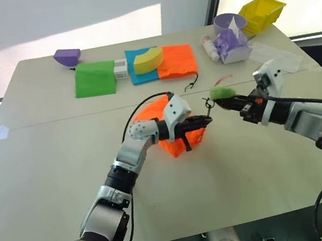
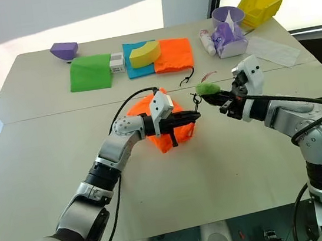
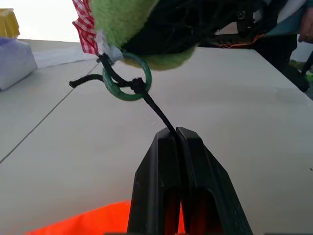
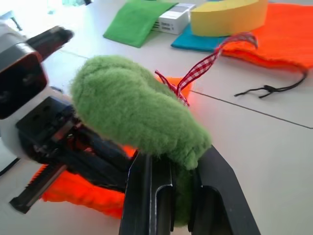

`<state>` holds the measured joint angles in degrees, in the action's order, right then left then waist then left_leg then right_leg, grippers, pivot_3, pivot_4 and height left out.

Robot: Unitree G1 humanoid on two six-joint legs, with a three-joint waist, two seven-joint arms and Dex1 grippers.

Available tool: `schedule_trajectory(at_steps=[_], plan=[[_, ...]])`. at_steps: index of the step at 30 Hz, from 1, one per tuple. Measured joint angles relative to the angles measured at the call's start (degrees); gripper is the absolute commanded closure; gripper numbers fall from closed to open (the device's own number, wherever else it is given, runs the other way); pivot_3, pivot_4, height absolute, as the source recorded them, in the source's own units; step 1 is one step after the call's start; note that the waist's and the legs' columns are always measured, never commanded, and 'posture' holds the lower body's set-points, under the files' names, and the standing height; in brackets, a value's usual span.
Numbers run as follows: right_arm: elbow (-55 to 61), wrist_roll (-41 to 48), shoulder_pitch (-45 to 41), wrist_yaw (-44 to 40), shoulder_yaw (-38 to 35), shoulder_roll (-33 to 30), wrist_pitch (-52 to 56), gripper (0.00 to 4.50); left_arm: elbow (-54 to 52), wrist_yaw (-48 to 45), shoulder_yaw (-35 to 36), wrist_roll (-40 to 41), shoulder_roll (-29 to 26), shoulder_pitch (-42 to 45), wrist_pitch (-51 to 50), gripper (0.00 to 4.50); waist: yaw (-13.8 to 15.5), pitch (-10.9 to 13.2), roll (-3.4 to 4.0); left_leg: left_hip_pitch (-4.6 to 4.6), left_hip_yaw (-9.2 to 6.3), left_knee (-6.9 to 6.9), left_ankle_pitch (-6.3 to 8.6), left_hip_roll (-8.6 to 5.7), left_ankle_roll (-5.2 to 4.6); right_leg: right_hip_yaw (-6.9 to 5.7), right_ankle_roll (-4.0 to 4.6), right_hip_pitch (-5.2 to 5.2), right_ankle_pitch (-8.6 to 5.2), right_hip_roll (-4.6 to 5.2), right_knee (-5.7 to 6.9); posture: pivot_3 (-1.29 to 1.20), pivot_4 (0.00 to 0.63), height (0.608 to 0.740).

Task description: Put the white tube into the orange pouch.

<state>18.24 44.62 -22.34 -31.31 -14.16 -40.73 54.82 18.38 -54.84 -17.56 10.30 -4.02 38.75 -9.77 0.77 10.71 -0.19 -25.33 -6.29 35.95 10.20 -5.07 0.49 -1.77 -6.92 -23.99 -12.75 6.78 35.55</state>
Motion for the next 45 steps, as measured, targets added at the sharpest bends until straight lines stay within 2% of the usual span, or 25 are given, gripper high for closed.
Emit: schedule_trajectory(at_steps=[8, 14, 20, 23, 26, 29, 31, 32, 35, 36, 37, 41, 45], plan=[[-4.29, -4.19, -0.67, 4.17, 0.10, 2.49, -1.54, 4.50, -5.09, -3.74, -4.66, -1.68, -5.89, -0.48, -6.02, 4.38, -0.06, 0.00, 0.01, 0.00, 0.00, 0.00, 0.00, 0.01, 0.00, 0.01, 0.07, -0.02, -0.02, -0.02, 0.02, 0.00, 0.150, 0.740], [-7.47, -8.21, -1.20, 6.44, 0.31, 2.69, -3.19, 4.50, -7.38, -5.19, -9.12, -7.08, -10.88, 0.39, -7.18, 4.38, -0.05, -0.02, 0.05, 0.01, 0.01, -0.02, 0.00, 0.00, 0.00, 0.02, 0.10, -0.02, -0.02, -0.02, 0.01, 0.00, 0.150, 0.740], [-12.46, -12.78, -3.58, 10.26, -1.32, 3.56, -7.54, 4.50, -11.41, -11.77, -11.50, -7.44, -16.45, 0.05, -10.22, 4.38, -0.08, 0.00, 0.07, 0.00, 0.01, -0.07, 0.00, 0.02, 0.00, 0.04, 0.12, -0.07, -0.03, -0.04, 0.01, 0.00, 0.150, 0.740], [-12.71, -13.06, -3.58, 9.56, -1.33, 3.62, -7.81, 4.50, -11.74, -11.37, -10.81, -7.19, -15.91, -0.11, -9.66, 4.38, -0.04, -0.01, 0.08, -0.02, 0.00, -0.06, 0.00, 0.01, 0.00, 0.05, 0.11, -0.07, -0.03, -0.02, 0.00, 0.00, 0.150, 0.740], [-10.04, -11.99, -2.59, 6.56, -0.80, 3.58, -7.36, 4.50, -11.65, -9.64, -6.01, -2.56, -11.48, -0.41, -10.26, 4.38, -0.02, 0.00, 0.07, -0.03, -0.01, -0.05, 0.00, 0.00, -0.01, 0.04, 0.04, -0.06, 0.01, -0.01, 0.00, 0.00, 0.150, 0.740], [-7.67, -10.63, -1.43, 4.21, 0.16, 3.48, -6.40, 4.50, -12.71, -9.94, -3.19, 2.16, -9.62, -0.37, -12.72, 3.76, -0.15, 0.00, 0.07, -0.02, -0.02, -0.05, 0.00, 0.01, -0.01, 0.03, 0.01, -0.06, 0.02, -0.02, 0.02, 0.00, 0.150, 0.740], [-4.83, -8.59, 0.82, 1.21, 0.34, 2.57, -4.79, 4.50, -14.36, -11.37, -0.01, 7.80, -9.42, -0.44, -16.81, 2.73, -0.40, 0.00, 0.08, -0.01, -0.02, -0.05, 0.00, 0.04, -0.01, 0.03, 0.02, -0.08, 0.02, -0.05, 0.06, 0.00, 0.150, 0.740], [-4.21, -7.67, 0.96, 0.49, 0.28, 2.43, -4.21, 4.50, -14.82, -11.61, 1.11, 9.44, -9.46, -0.42, -18.11, 2.40, -0.52, 0.00, 0.08, 0.00, -0.02, -0.03, 0.00, 0.04, -0.01, 0.04, 0.02, -0.08, 0.01, -0.05, 0.08, 0.00, 0.150, 0.740], [-2.19, -5.16, 1.01, -1.40, -0.52, 1.59, -3.05, 4.50, -15.00, -10.81, 2.83, 10.77, -9.07, -0.17, -18.06, 0.96, -0.40, 0.00, 0.08, 0.01, -0.02, 0.08, 0.00, 0.03, -0.01, 0.03, 0.10, -0.02, -0.03, -0.05, 0.11, 0.00, 0.150, 0.740], [-1.75, -4.49, 1.04, -1.91, -0.89, 1.26, -2.63, 4.50, -14.59, -10.03, 3.38, 10.86, -8.83, 0.20, -17.36, 0.35, -0.25, 0.00, 0.08, 0.01, -0.02, 0.11, 0.00, 0.03, -0.01, 0.03, 0.10, -0.01, -0.02, -0.05, 0.12, 0.00, 0.150, 0.740], [-1.45, -3.89, 1.08, -2.25, -1.17, 1.17, -2.50, 4.50, -14.26, -9.23, 3.93, 10.86, -8.70, 0.66, -16.65, 0.01, -0.13, 0.00, 0.08, 0.01, -0.02, 0.13, 0.00, 0.03, -0.01, 0.03, 0.11, 0.00, -0.02, -0.05, 0.11, 0.00, 0.150, 0.740], [0.29, 0.22, 1.51, -3.28, -3.17, 1.14, -0.16, 4.50, -12.65, -8.01, 5.28, 10.13, -9.19, 2.69, -13.43, 0.01, -0.03, 0.00, 0.08, 0.01, -0.02, 0.09, 0.00, 0.03, -0.01, 0.03, 0.12, 0.00, -0.01, -0.04, 0.09, 0.00, 0.150, 0.740], [2.06, 4.91, 2.48, -4.72, -5.88, -0.18, 1.98, 4.50, -5.30, -5.02, 4.96, 4.86, -8.90, 4.25, -5.08, 0.01, 0.14, 0.01, 0.06, -0.03, -0.01, 0.06, 0.00, 0.00, -0.01, 0.02, 0.07, -0.01, 0.03, -0.02, 0.02, 0.00, 0.150, 0.740]])
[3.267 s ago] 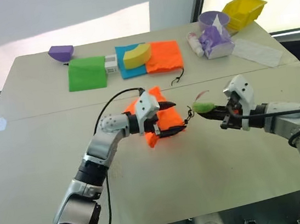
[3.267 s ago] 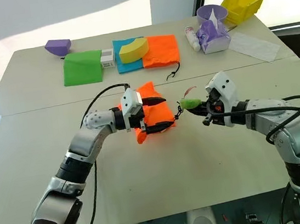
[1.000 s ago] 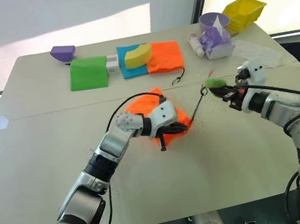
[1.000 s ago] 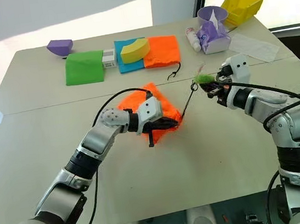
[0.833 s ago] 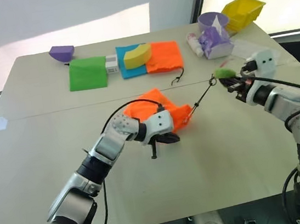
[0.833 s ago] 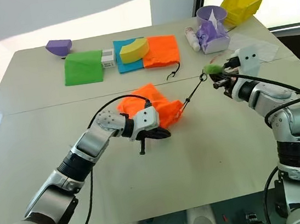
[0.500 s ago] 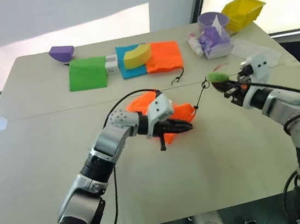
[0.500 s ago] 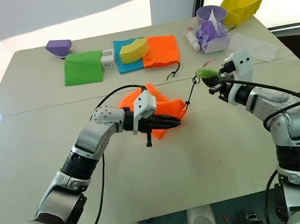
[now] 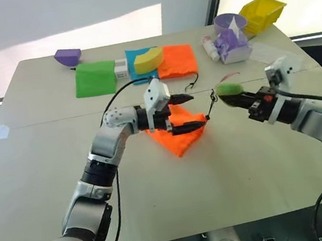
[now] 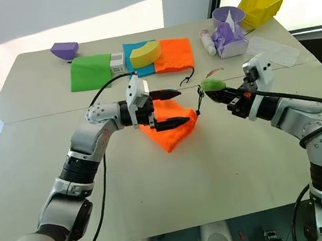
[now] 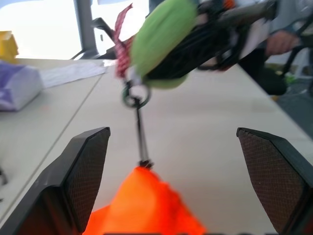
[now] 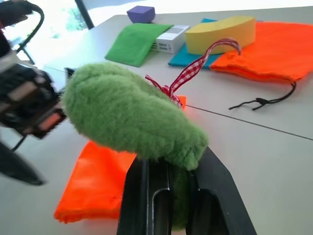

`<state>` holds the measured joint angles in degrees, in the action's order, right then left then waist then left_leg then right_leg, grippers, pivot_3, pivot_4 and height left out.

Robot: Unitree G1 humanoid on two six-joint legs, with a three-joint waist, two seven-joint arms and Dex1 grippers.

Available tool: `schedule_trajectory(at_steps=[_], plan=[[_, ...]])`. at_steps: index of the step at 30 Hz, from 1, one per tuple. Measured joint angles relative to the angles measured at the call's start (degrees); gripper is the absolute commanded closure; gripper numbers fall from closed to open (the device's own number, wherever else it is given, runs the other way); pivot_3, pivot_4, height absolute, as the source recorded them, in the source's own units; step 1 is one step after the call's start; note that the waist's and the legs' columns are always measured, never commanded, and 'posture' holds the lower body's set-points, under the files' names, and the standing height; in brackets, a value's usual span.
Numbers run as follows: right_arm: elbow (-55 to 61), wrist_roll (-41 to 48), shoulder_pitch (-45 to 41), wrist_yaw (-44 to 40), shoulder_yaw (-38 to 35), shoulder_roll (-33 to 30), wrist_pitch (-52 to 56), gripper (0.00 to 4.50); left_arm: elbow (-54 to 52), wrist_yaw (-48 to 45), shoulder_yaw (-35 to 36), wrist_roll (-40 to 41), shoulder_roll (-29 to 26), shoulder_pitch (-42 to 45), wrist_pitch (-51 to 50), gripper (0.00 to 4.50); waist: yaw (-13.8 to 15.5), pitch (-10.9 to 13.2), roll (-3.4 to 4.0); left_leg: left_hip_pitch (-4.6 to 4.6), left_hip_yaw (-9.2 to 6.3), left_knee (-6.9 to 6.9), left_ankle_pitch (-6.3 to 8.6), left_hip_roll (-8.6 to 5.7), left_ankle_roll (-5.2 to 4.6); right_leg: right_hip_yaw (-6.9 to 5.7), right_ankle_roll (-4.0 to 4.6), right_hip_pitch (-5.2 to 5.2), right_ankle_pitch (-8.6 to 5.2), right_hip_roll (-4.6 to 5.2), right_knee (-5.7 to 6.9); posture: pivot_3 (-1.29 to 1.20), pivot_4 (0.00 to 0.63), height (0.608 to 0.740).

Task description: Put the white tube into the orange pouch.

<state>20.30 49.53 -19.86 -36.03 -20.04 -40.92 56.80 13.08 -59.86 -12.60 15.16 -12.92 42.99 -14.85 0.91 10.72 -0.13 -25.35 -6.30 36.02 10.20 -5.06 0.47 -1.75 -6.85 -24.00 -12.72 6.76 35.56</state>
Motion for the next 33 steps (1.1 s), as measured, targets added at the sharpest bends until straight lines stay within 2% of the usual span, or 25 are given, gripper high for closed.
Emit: schedule_trajectory(at_steps=[4, 8, 12, 18, 21, 24, 28, 33], plan=[[1.18, 3.89, 0.45, -0.29, -1.23, -0.56, 1.44, 4.50, 5.29, 0.49, -0.17, -1.01, 2.55, 2.22, 2.04, 0.01, -0.09, 0.00, -0.01, -0.01, 0.01, 0.01, 0.01, -0.01, -0.02, 0.00, 0.00, 0.03, 0.00, 0.02, -0.04, 0.00, 0.150, 0.740], [2.67, 5.81, 0.60, -0.23, -0.67, -0.59, 2.08, 4.50, 12.26, 0.86, -3.11, -3.60, 7.71, 3.44, 6.29, 0.01, -0.06, 0.01, -0.02, -0.01, 0.01, 0.02, 0.03, -0.01, -0.04, -0.04, -0.03, 0.09, 0.01, 0.03, -0.13, 0.00, 0.150, 0.740], [3.05, 7.17, 0.64, 0.73, -0.71, -0.60, 2.65, 4.50, 15.22, -0.41, -5.13, -5.18, 9.52, 3.73, 9.56, 0.01, -0.31, 0.01, -0.02, 0.00, 0.02, -0.01, 0.05, 0.02, -0.07, -0.03, -0.02, 0.05, 0.01, 0.01, -0.13, 0.00, 0.150, 0.740], [3.16, 8.09, 1.37, 1.63, -0.64, -0.64, 2.84, 4.50, 22.90, 3.32, -5.81, -9.40, 11.81, 5.84, 15.82, 0.01, -0.10, 0.01, -0.02, -0.01, 0.01, 0.06, 0.06, -0.02, -0.09, -0.05, -0.17, 0.13, 0.08, 0.04, -0.21, 0.00, 0.150, 0.740], [3.21, 8.07, 1.71, 1.90, -0.61, -0.78, 2.81, 4.50, 23.35, 3.57, -5.61, -9.49, 12.07, 5.84, 16.46, 0.81, -0.10, 0.01, -0.02, -0.01, 0.01, 0.04, 0.07, -0.01, -0.11, -0.06, -0.24, 0.13, 0.12, 0.04, -0.23, 0.00, 0.150, 0.740], [3.23, 7.67, 2.99, 1.89, -0.26, -0.85, 2.45, 4.50, 23.34, 3.52, -4.70, -9.44, 12.46, 5.86, 16.71, 2.40, -0.10, 0.01, -0.02, -0.01, 0.01, 0.03, 0.08, -0.01, -0.11, -0.06, -0.25, 0.13, 0.12, 0.03, -0.23, 0.00, 0.150, 0.740], [3.12, 5.98, 4.96, 1.94, 0.92, -0.86, 1.49, 4.50, 23.32, 3.67, -4.06, -9.39, 12.81, 5.85, 16.56, 4.32, -0.11, 0.01, -0.02, -0.01, 0.01, 0.06, 0.08, -0.01, -0.11, -0.06, -0.26, 0.14, 0.13, 0.03, -0.22, 0.00, 0.150, 0.740], [3.08, 4.65, 5.85, 1.49, 1.67, -0.88, 0.14, 4.50, 23.21, 2.99, -3.99, -9.42, 12.99, 5.72, 16.64, 4.42, -0.17, 0.01, -0.02, 0.00, 0.01, 0.06, 0.08, -0.01, -0.11, -0.06, -0.27, 0.14, 0.13, 0.02, -0.22, 0.00, 0.150, 0.740]])
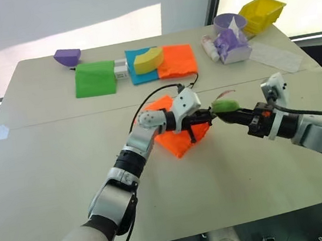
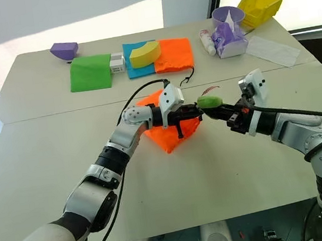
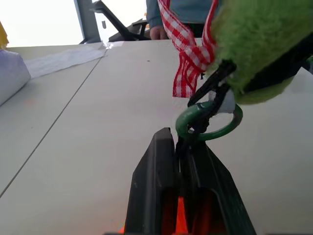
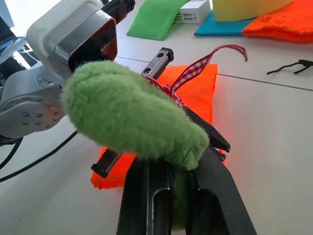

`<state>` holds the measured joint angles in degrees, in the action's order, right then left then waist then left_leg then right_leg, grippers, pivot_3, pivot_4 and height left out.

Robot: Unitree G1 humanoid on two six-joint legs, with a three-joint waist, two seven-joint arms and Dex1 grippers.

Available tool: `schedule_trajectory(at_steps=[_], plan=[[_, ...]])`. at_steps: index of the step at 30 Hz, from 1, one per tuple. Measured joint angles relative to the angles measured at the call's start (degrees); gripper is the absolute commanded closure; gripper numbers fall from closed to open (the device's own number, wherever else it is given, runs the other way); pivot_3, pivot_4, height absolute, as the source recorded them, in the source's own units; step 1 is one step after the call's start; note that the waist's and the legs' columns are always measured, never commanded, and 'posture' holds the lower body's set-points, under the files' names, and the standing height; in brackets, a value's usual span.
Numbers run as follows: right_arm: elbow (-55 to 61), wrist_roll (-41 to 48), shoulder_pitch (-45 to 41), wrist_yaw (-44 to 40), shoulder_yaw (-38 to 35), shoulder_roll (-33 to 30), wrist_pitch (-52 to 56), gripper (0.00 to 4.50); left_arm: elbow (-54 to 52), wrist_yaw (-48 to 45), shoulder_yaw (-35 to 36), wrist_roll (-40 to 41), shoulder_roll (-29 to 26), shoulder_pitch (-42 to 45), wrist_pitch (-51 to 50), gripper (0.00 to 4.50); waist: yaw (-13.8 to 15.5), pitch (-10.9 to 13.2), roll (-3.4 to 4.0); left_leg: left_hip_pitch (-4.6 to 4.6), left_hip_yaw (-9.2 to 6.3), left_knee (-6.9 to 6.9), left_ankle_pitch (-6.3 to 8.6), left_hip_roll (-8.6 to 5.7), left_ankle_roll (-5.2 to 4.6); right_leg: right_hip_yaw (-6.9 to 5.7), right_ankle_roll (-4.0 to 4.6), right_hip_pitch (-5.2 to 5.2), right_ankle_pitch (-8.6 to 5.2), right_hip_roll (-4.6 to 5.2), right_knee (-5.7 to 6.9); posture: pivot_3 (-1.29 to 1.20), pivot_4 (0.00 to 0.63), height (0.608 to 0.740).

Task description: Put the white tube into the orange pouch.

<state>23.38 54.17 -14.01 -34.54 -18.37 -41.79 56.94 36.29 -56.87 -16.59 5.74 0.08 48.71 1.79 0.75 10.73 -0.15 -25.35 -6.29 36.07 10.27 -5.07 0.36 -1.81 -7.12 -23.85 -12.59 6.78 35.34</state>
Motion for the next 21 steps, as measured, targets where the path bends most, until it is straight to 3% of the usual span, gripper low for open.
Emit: schedule_trajectory(at_steps=[10, 15, 21], plan=[[-4.09, -0.92, -2.35, 5.41, -0.23, 3.77, -1.28, 4.50, -3.78, -4.49, -3.69, -0.81, -1.05, -2.33, -5.17, 4.42, 0.08, 0.00, 0.00, 0.00, -0.01, -0.02, 0.01, -0.01, -0.01, 0.00, 0.02, 0.02, 0.00, 0.00, -0.04, 0.00, 0.150, 0.740], [-5.22, -3.41, 1.18, 7.94, -0.12, 6.87, -2.66, 4.50, -6.93, -7.37, -6.50, -1.53, -2.54, -3.69, -10.28, 4.42, 0.01, -0.01, 0.02, 0.00, -0.01, -0.04, 0.01, -0.01, -0.01, 0.01, 0.02, -0.02, 0.00, -0.01, -0.01, 0.00, 0.150, 0.740], [-7.68, -14.10, 5.84, 6.38, 5.35, -0.62, -5.59, 4.50, -10.26, -9.55, -8.53, -2.02, -5.18, -4.19, -14.90, 4.42, 0.01, -0.03, 0.06, 0.03, 0.00, 0.00, 0.01, 0.00, -0.01, 0.00, 0.17, 0.04, -0.10, -0.01, -0.01, 0.00, 0.150, 0.740]])
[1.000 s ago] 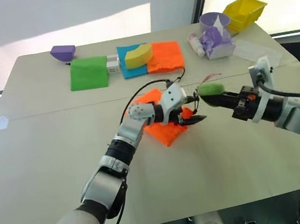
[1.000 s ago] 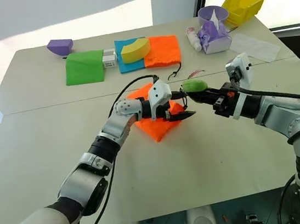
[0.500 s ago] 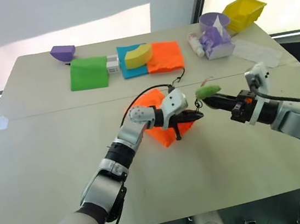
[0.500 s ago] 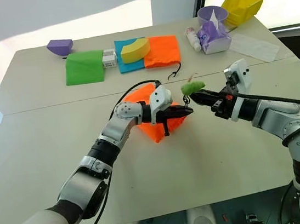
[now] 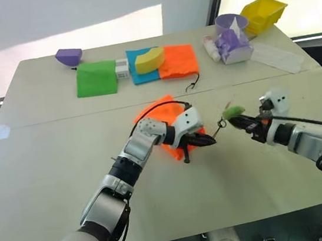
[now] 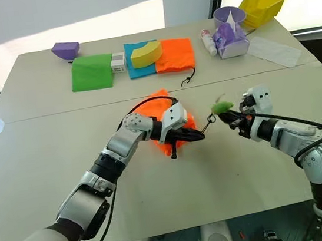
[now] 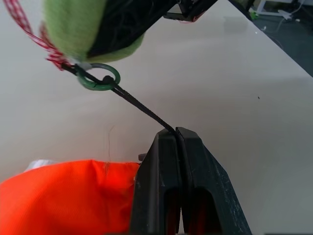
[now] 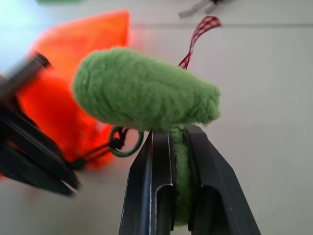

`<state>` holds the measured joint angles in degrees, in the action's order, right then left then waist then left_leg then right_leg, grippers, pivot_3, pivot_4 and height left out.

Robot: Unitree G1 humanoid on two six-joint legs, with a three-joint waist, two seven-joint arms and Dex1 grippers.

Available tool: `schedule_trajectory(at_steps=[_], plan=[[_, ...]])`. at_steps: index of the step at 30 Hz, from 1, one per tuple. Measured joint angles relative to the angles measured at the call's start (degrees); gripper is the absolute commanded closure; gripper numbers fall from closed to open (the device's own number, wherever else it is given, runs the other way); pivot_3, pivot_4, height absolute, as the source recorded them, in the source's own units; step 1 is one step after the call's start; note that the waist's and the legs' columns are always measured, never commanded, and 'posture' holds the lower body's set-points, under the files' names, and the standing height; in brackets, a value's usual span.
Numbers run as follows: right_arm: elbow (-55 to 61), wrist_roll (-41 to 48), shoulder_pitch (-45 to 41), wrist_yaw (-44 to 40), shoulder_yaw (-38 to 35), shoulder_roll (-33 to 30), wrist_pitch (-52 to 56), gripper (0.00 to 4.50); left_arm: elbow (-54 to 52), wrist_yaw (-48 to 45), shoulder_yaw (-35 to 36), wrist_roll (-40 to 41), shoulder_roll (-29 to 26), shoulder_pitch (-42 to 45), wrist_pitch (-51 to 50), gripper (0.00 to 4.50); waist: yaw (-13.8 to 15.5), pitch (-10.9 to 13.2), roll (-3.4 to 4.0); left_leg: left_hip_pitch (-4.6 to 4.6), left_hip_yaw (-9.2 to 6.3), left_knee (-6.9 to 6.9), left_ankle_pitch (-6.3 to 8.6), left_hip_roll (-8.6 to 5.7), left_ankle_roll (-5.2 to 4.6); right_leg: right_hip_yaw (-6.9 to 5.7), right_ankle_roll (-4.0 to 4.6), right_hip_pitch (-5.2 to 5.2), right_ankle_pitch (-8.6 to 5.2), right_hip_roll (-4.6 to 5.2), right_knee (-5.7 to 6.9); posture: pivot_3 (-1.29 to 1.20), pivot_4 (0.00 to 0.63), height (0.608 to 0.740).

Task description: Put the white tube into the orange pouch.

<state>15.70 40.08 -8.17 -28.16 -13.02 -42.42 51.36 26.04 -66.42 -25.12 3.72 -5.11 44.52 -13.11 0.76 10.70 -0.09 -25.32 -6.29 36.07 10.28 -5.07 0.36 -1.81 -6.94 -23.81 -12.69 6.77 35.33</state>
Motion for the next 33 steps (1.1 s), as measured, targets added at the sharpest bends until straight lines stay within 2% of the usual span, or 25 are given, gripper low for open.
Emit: schedule_trajectory(at_steps=[5, 9, 16, 22, 27, 33], plan=[[-1.34, -6.21, 0.94, -1.81, 4.04, -3.81, -2.68, 4.50, -0.48, -0.36, -1.28, -0.88, -0.59, -0.06, -0.34, 4.42, -0.09, 0.00, 0.00, 0.00, 0.01, 0.00, 0.00, 0.00, 0.00, 0.01, -0.01, -0.01, 0.00, 0.01, 0.00, 0.00, 0.150, 0.740], [-3.36, -12.88, 0.95, -2.79, 5.78, -8.74, -5.82, 4.50, -2.19, -2.69, -2.98, -1.70, -3.36, -0.21, -0.62, 4.42, -0.01, 0.00, 0.00, 0.00, 0.01, -0.01, 0.00, 0.01, 0.00, 0.00, 0.01, 0.00, -0.01, 0.00, -0.01, 0.00, 0.150, 0.740], [-4.25, -18.69, 0.94, -5.23, 7.18, -10.79, -7.53, 4.50, -2.22, -3.39, -3.47, -3.78, -6.23, -0.26, 1.40, 4.42, 0.00, 0.00, 0.00, -0.01, 0.01, 0.00, 0.00, 0.01, 0.00, 0.01, 0.00, 0.00, 0.00, 0.01, -0.01, 0.00, 0.150, 0.740], [-0.27, -16.84, 2.14, -10.32, 7.41, -10.47, -5.89, 4.50, -2.22, -2.64, -0.85, -1.41, -3.43, 0.68, 0.87, 4.42, 0.07, 0.01, -0.01, -0.02, -0.02, 0.01, 0.00, -0.01, 0.00, 0.00, -0.03, 0.01, -0.01, 0.03, -0.03, 0.00, 0.150, 0.740], [6.60, -10.85, 8.40, -19.26, 5.25, -15.16, -1.87, 4.50, -4.22, -6.15, 0.61, 1.82, -5.15, 0.81, -0.48, 4.42, -0.07, 0.02, 0.00, -0.02, -0.02, -0.01, 0.01, 0.02, -0.01, -0.01, -0.03, 0.00, -0.02, 0.01, -0.03, 0.00, 0.150, 0.740], [13.30, -3.32, 13.56, -28.41, -0.60, -20.57, 2.24, 4.50, -4.54, -8.23, 1.42, 2.33, -7.45, 0.66, 1.24, 4.42, 0.04, 0.02, 0.00, 0.00, -0.02, 0.07, 0.06, 0.05, 0.06, -0.04, -0.24, 0.10, -0.15, 0.04, -0.06, 0.00, 0.150, 0.740]])
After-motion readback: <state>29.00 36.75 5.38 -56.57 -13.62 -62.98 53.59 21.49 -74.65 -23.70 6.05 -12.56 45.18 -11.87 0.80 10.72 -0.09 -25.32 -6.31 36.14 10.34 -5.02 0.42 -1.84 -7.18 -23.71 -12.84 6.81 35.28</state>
